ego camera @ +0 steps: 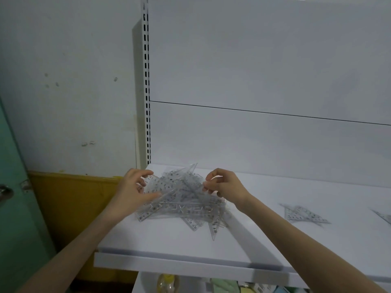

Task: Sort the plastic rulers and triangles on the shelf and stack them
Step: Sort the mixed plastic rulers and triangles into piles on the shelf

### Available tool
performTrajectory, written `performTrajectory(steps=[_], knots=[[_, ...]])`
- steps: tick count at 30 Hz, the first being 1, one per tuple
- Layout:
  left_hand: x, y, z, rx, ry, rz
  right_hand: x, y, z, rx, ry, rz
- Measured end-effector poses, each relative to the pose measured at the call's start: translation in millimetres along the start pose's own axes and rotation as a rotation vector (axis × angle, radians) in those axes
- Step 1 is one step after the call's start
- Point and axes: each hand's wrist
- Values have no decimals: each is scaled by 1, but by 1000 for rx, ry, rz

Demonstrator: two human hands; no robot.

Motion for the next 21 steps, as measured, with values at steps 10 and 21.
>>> performTrajectory(steps=[10,21], knots=[[1,-46,-24,-161,116,-152,-39,23,53,34,-166,70],[-1,-113,-133,-149,314,-226,-123,-1,167,-70,-456,-36]])
Point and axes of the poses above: each hand's wrist, its own x-axis towards the middle knuckle, its own z-axis out of the back of the hand, y = z × x, and after that the axes turned 4 degrees about z, right-handed
